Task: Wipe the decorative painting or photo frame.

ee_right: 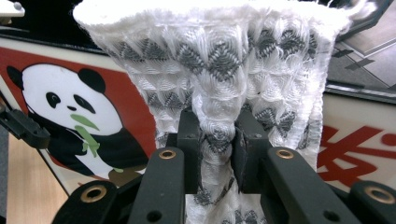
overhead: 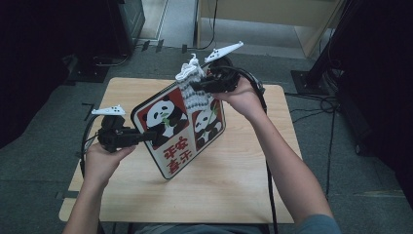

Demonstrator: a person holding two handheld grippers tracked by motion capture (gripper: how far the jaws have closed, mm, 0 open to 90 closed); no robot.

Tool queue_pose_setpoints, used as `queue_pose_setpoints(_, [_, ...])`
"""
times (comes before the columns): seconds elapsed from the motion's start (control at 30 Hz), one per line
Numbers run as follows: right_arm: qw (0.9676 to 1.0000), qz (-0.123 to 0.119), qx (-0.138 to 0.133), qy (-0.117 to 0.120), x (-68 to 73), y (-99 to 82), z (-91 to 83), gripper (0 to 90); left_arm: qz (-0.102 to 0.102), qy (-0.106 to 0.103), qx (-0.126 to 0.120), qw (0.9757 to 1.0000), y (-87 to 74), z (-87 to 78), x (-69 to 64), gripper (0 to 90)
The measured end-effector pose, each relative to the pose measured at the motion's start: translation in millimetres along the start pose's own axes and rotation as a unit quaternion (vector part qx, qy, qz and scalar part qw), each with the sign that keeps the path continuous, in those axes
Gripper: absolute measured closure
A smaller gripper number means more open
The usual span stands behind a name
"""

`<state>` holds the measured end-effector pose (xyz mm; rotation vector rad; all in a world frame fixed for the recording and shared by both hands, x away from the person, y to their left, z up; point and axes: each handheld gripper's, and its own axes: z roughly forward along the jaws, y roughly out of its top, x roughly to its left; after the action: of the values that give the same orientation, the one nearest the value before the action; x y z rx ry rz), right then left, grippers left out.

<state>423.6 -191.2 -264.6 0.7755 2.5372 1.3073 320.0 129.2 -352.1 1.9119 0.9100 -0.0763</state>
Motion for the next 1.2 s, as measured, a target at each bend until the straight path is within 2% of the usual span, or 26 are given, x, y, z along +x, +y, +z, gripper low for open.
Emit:
queue_pose_setpoints(0.27, [0.9999,0.012,-0.001,0.008,-0.5,-9.3,4.6,77.0,-0.002,-0.003,0.0,1.0,-0.1,-0.2,0.7,75.2])
queue_pose_setpoints(1.2, [0.9994,0.023,0.011,0.022,-1.2,-47.0,20.4,76.5,-0.001,-0.002,0.001,1.0,-0.1,-0.2,0.6,75.2])
